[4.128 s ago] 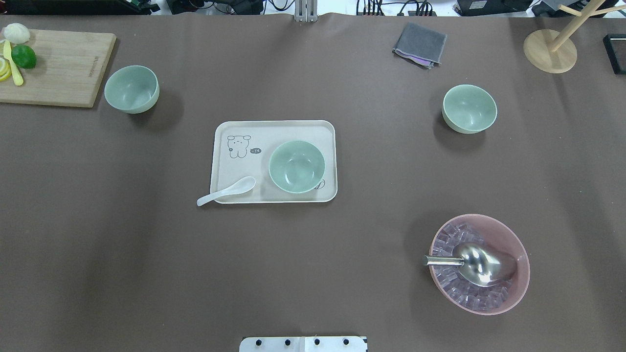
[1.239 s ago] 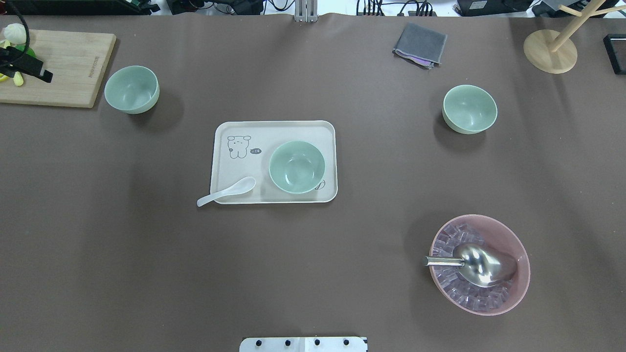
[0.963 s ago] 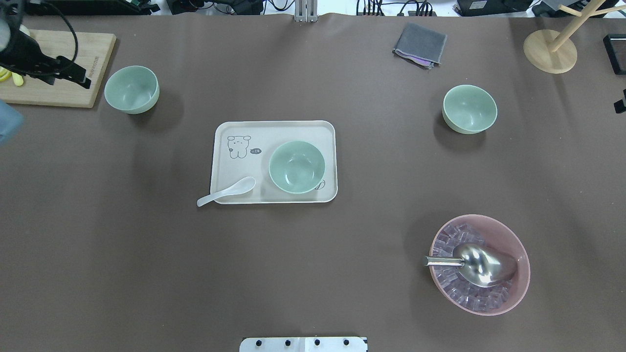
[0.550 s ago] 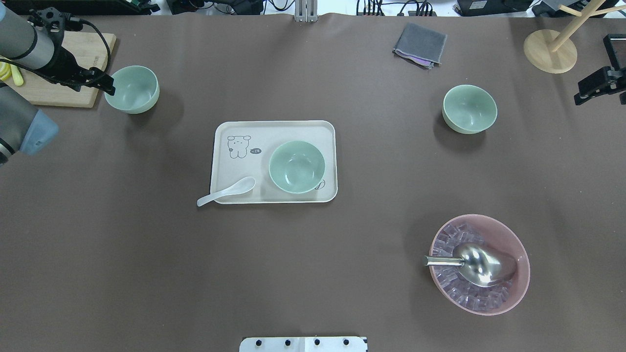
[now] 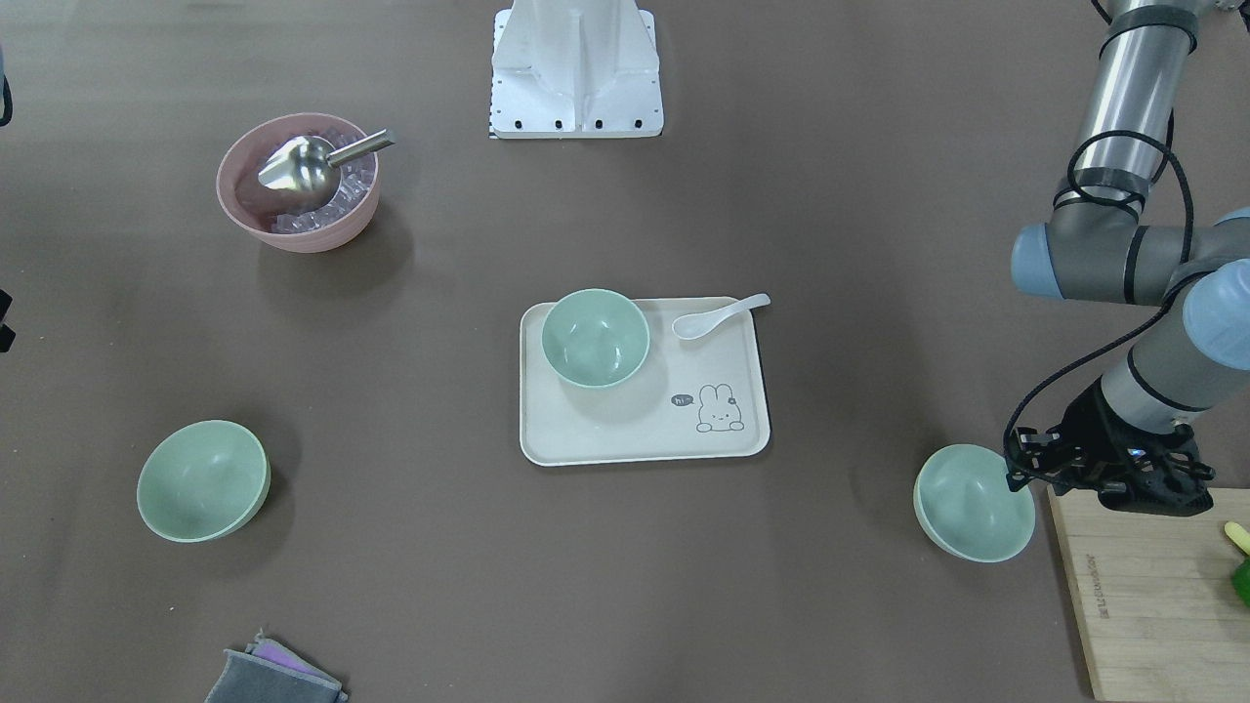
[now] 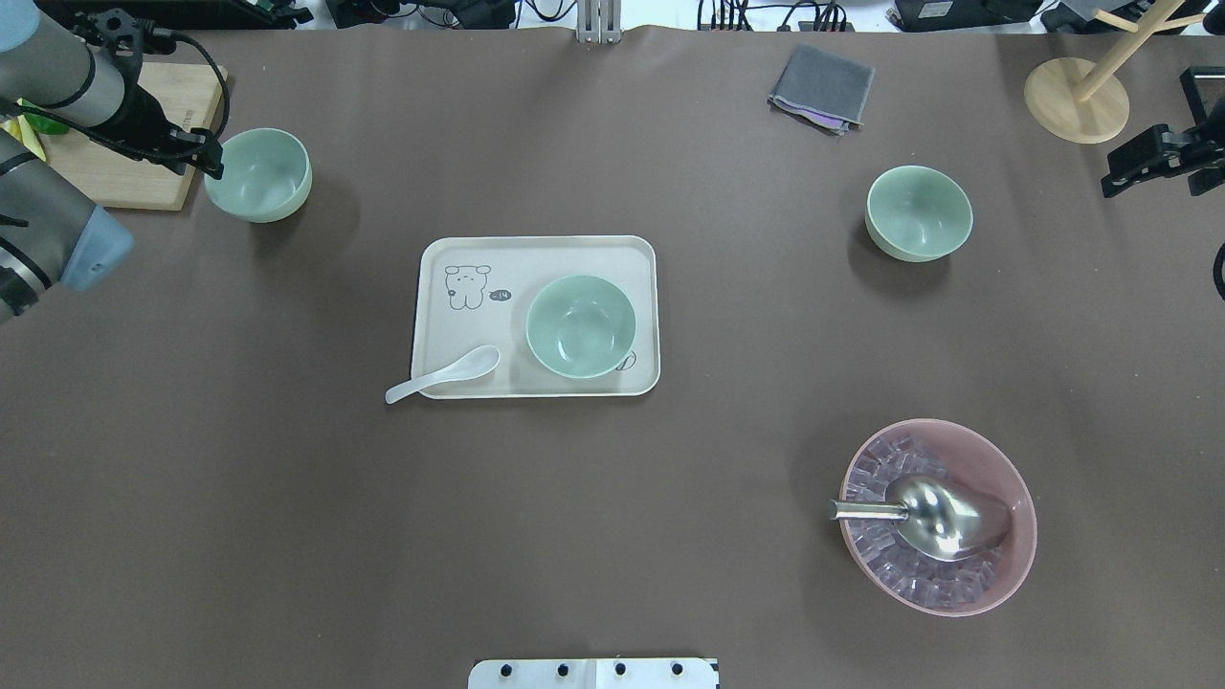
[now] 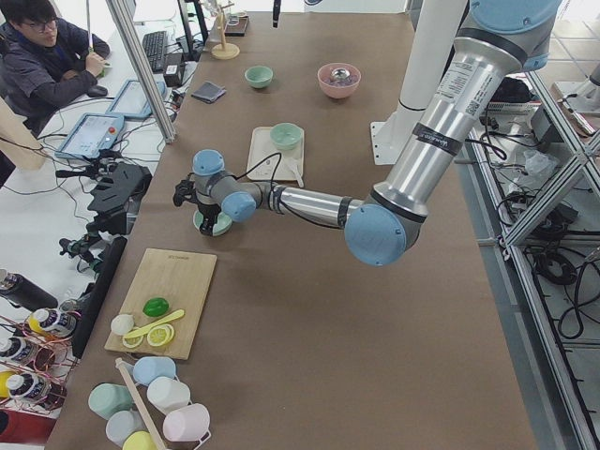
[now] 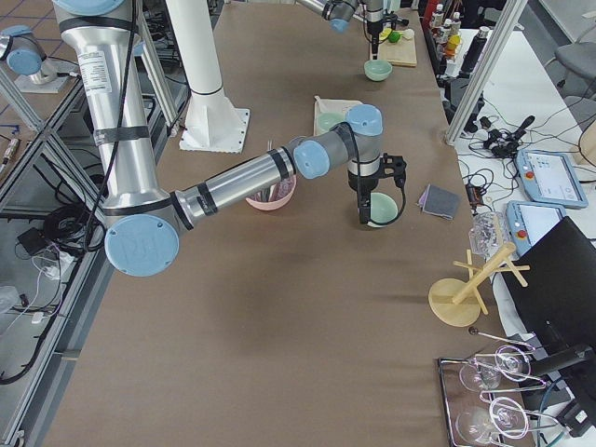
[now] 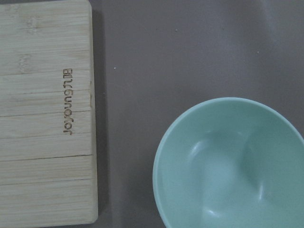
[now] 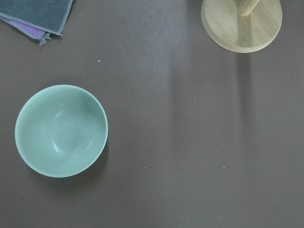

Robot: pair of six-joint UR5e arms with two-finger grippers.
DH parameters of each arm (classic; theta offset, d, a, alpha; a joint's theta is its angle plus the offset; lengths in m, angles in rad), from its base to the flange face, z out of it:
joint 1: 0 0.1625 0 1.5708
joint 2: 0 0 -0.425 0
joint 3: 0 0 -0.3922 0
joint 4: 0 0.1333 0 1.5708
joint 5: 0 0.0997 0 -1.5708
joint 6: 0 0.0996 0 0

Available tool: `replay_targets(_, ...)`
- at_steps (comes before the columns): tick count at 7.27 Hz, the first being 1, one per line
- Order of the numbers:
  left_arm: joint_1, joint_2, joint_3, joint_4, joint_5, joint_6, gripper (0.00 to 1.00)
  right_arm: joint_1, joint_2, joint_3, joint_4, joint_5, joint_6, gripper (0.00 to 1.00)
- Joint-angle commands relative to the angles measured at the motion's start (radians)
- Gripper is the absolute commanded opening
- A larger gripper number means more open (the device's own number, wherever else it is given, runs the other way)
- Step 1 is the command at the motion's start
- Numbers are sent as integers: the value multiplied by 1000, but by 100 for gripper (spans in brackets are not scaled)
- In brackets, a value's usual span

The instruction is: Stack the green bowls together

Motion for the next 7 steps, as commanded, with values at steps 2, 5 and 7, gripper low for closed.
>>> replay_targets(2,0,-22,38,-6,-7,1,41,0,-1,-2,1,-15,4,94)
replay_targets(5,-2,-30,72,-26,-7,1,37,0,-1,1,3,-17,4,94)
replay_targets(7,-2,-30,96,-52,-7,1,33,-2,-1,0,1,-23,4,94)
